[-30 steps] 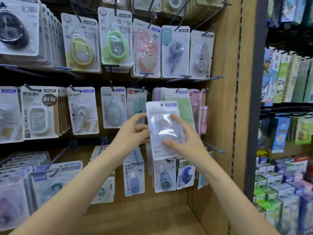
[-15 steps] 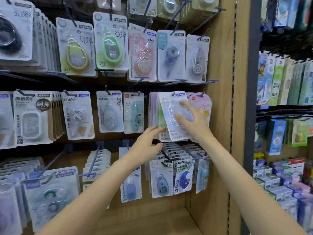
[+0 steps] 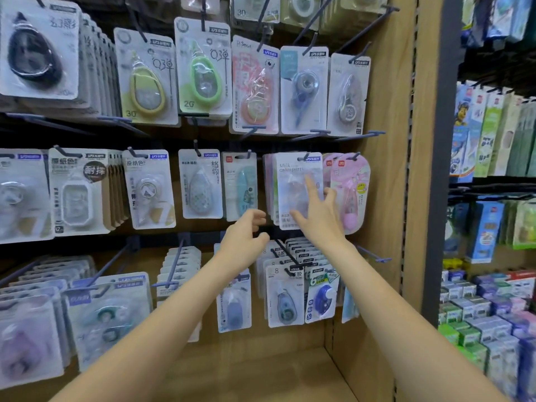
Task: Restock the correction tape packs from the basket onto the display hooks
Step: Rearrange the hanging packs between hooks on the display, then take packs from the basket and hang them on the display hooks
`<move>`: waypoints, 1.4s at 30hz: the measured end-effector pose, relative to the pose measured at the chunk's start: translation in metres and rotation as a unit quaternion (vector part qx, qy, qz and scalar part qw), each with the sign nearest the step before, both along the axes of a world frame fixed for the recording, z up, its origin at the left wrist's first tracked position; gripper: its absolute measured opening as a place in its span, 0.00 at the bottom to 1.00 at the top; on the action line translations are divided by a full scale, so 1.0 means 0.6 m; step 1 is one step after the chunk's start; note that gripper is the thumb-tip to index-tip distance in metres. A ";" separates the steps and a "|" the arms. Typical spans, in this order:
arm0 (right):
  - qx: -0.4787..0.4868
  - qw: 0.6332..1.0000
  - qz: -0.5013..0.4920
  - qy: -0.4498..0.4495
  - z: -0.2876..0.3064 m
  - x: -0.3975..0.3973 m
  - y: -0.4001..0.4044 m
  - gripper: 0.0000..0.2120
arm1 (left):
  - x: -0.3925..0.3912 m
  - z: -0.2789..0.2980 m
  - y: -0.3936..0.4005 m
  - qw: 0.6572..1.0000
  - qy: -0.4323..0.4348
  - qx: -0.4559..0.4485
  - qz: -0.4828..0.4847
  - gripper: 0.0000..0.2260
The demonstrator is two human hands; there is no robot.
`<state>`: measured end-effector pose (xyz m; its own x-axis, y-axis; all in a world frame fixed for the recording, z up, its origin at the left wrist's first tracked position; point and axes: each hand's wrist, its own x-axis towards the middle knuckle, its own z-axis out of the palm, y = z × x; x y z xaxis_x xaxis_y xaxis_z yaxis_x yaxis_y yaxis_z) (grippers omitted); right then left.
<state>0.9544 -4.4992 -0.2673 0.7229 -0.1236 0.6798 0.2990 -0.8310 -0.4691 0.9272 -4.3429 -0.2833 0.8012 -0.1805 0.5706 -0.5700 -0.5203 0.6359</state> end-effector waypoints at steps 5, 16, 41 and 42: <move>0.022 0.996 -0.046 -0.077 -0.010 -0.049 0.000 0.23 | -0.004 -0.016 0.034 1.000 -0.014 -0.010 0.017 0.18; 0.003 0.940 0.285 -0.189 -0.143 -0.168 0.335 0.14 | -0.201 -0.184 0.293 0.925 -0.181 -0.162 0.293 0.13; -0.348 0.465 0.562 0.589 -1.080 -0.510 1.040 0.43 | -0.834 -1.020 0.790 0.511 0.572 -0.093 0.635 0.30; -0.308 0.472 0.547 0.619 -1.090 -0.519 1.043 0.39 | -0.837 -1.024 0.790 0.506 0.578 -0.095 0.633 0.31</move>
